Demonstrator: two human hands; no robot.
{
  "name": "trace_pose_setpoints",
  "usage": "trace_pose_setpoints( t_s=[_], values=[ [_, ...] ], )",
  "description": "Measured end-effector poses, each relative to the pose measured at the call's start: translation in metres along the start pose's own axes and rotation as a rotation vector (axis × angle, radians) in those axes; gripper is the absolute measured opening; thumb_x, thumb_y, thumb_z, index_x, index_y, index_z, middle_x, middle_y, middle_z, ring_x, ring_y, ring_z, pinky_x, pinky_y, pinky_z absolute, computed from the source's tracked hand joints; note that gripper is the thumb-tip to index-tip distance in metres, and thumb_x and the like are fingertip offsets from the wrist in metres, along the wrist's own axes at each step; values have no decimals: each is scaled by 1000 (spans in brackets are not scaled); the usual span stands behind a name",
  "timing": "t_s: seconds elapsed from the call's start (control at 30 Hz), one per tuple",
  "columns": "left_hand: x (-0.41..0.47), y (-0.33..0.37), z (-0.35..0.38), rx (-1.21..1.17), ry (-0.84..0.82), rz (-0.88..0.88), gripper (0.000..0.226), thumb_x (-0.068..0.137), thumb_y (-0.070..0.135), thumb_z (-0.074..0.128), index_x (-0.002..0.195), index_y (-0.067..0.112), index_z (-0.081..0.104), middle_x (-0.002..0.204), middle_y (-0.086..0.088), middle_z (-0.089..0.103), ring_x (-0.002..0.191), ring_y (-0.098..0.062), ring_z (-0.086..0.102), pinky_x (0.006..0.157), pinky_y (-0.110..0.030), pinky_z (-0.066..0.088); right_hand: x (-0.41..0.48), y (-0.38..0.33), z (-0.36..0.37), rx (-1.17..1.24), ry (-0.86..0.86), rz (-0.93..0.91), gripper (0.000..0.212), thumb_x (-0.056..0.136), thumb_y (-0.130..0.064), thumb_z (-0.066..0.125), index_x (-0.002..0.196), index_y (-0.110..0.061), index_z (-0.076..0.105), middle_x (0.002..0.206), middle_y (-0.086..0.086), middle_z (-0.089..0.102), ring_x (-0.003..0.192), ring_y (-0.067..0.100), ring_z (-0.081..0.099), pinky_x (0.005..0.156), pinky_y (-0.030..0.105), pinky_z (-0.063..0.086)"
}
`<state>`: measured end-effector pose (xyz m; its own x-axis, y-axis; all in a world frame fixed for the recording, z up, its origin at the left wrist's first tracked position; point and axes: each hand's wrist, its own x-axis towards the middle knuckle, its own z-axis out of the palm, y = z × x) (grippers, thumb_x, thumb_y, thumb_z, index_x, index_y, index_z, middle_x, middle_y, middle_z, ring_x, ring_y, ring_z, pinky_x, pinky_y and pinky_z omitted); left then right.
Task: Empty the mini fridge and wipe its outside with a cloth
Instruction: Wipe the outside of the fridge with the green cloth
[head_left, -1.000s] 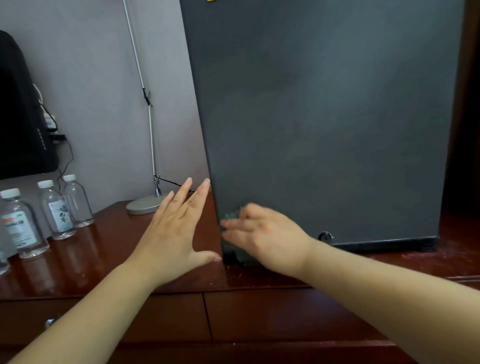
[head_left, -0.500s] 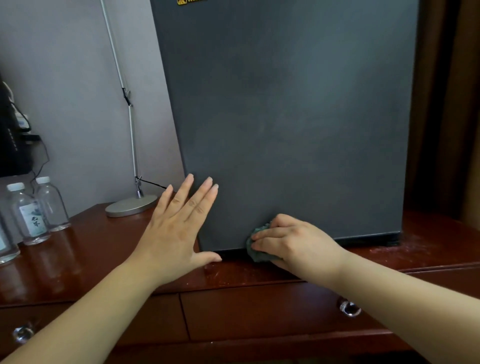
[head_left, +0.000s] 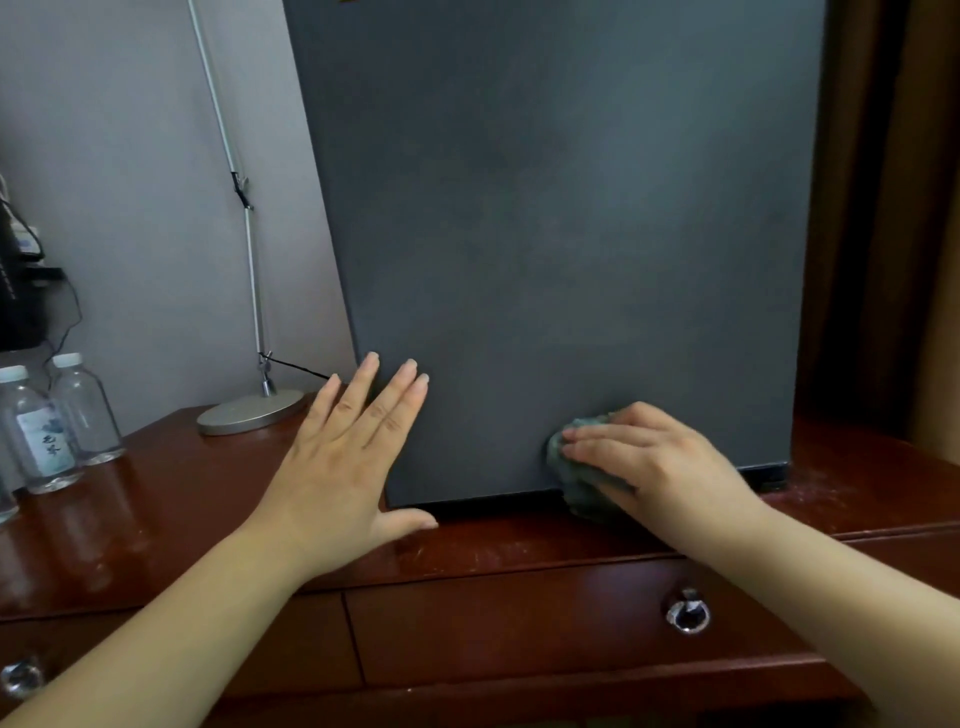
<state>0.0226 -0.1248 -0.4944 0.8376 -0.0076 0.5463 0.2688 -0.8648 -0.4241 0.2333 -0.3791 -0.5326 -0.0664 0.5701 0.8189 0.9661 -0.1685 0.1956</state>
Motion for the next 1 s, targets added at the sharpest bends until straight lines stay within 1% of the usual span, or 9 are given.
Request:
trace_pose_setpoints(
  t_s=[0.23,0.4,0.5,0.57,0.63,0.7,0.77,0.83,1.0],
  values=[
    [44,24,-20,-82,110,3,126,71,88,47,160,18,-7,169,3,-8,155,-22,-13,125,-49,7,68,26,-29,-86,459,300,31,85,-20,79,116,-15,76,121,0,72,90,23,63,87,20,42],
    [46,24,-19,-106,118,-8,127,70,90,46,160,18,-8,169,4,-8,155,-20,-10,124,-44,4,68,16,-4,-128,170,-155,26,91,-21,75,116,-14,75,125,1,71,92,26,68,89,32,52],
    [46,25,-19,-96,120,-11,126,71,90,45,160,19,-8,169,4,-8,155,-20,-10,123,-44,3,110,36,-46,-140,486,124,30,85,-19,78,115,-14,76,118,3,74,92,20,61,85,26,43],
    [46,30,-22,-93,130,-27,126,72,89,47,160,19,-11,169,4,-9,155,-20,-12,123,-44,2,133,45,-68,-130,571,332,36,83,-21,78,119,-18,74,118,0,74,91,22,60,84,21,40],
    [49,33,-27,-96,162,-53,125,72,88,47,160,19,-10,169,4,-6,155,-20,-11,124,-45,4,129,41,-61,-148,505,212,35,84,-19,77,118,-16,73,117,2,74,87,25,59,85,28,45],
    [56,33,-33,-91,180,-72,124,72,88,45,160,20,-11,169,4,-6,155,-20,-12,126,-46,7,95,34,-41,-143,285,-35,31,86,-18,77,117,-14,74,121,3,73,87,27,63,83,34,52],
    [62,32,-35,-66,170,-83,124,72,88,45,160,21,-12,169,4,-10,154,-21,-14,125,-48,10,58,35,-35,-126,102,-108,31,88,-21,78,119,-17,74,129,-2,69,93,24,63,88,31,53],
    [64,34,-34,-52,156,-85,122,72,87,47,161,22,-6,169,2,-7,155,-24,-11,124,-51,13,32,48,-44,-112,142,-32,28,90,-23,77,117,-17,75,128,-5,69,94,21,63,90,29,52],
    [65,48,-27,-59,151,-111,117,72,87,47,161,24,6,169,-1,-1,155,-31,-7,122,-57,13,-31,48,-57,-125,304,439,34,76,-17,85,109,-14,77,119,-2,71,97,19,69,83,38,58]
  ],
)
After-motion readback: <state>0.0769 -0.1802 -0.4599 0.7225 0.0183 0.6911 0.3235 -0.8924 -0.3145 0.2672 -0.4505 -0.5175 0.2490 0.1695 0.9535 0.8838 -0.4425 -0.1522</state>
